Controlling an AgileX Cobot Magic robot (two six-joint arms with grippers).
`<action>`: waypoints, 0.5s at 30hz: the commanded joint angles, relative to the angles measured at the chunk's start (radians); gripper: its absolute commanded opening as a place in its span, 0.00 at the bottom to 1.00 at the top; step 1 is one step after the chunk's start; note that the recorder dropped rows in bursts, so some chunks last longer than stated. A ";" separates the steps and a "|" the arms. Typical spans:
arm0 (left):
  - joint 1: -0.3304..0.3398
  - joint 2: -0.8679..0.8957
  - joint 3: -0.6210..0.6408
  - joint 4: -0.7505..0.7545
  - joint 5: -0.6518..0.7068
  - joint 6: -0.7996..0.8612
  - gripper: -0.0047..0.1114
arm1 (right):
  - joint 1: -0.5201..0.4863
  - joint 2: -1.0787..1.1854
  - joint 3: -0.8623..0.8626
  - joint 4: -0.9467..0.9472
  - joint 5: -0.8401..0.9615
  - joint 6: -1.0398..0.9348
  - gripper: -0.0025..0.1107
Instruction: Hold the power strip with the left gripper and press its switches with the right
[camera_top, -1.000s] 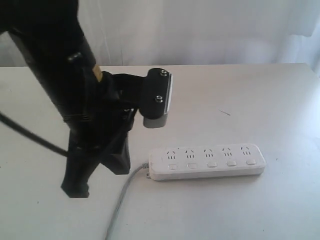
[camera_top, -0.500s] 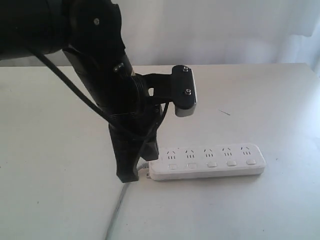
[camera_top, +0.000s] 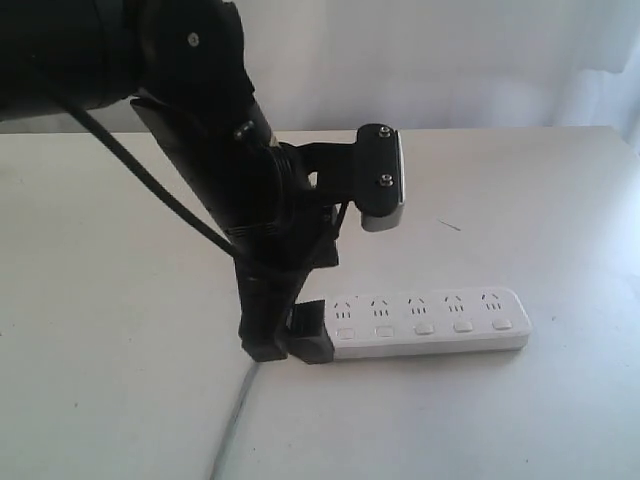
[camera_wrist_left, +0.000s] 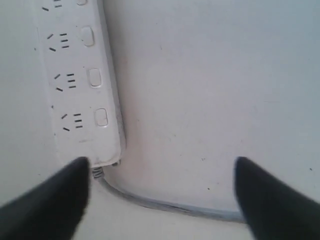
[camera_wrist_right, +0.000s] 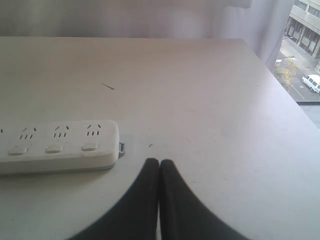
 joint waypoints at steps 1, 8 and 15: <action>-0.004 0.029 -0.003 -0.010 -0.063 0.019 0.94 | -0.005 -0.005 0.002 0.000 -0.013 0.002 0.02; -0.004 0.203 -0.003 0.104 -0.093 -0.018 0.94 | -0.005 -0.005 0.002 0.000 -0.013 0.002 0.02; -0.004 0.289 -0.005 0.198 -0.290 -0.104 0.94 | -0.005 -0.005 0.002 0.000 -0.013 0.002 0.02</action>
